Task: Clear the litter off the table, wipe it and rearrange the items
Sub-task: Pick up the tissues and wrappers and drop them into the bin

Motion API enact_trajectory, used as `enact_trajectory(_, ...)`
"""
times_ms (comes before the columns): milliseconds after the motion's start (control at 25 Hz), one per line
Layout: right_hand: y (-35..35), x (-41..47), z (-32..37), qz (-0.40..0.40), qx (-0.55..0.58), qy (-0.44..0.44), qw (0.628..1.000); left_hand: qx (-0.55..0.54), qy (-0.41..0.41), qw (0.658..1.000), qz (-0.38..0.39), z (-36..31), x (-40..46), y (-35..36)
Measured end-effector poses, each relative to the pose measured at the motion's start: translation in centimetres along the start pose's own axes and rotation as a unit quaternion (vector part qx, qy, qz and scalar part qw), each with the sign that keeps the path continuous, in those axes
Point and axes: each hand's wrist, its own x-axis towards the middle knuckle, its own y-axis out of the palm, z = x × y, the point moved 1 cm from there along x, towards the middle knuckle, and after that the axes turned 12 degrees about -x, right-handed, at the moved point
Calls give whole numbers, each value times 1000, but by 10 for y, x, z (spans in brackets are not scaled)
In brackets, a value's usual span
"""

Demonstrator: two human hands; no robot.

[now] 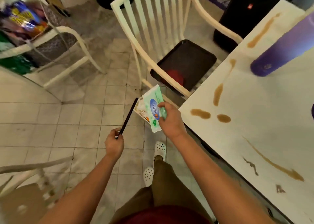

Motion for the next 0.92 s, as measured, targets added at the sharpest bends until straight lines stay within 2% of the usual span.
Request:
enact_trajectory(280, 62, 62, -15, 96, 6, 112, 989, 42, -69, 997, 6, -15, 61, 0)
enact_trajectory(480, 101, 89, -38, 139, -74, 178, 971, 67, -92, 992, 47, -23, 117, 18)
enact_trajectory(600, 124, 108, -52, 134, -65, 214, 965, 91, -54, 992, 66, -26, 153, 33)
enact_trajectory(760, 156, 145, -76, 110, -97, 244, 959, 157, 21, 976, 150, -20, 208, 63)
enact_trajectory(840, 175, 165, -85, 107, -150, 260, 948, 187, 46, 966, 175, -15, 241, 77)
enact_trajectory(920, 195, 184, -94, 126, -217, 240, 938, 210, 69, 958, 183, -12, 271, 91)
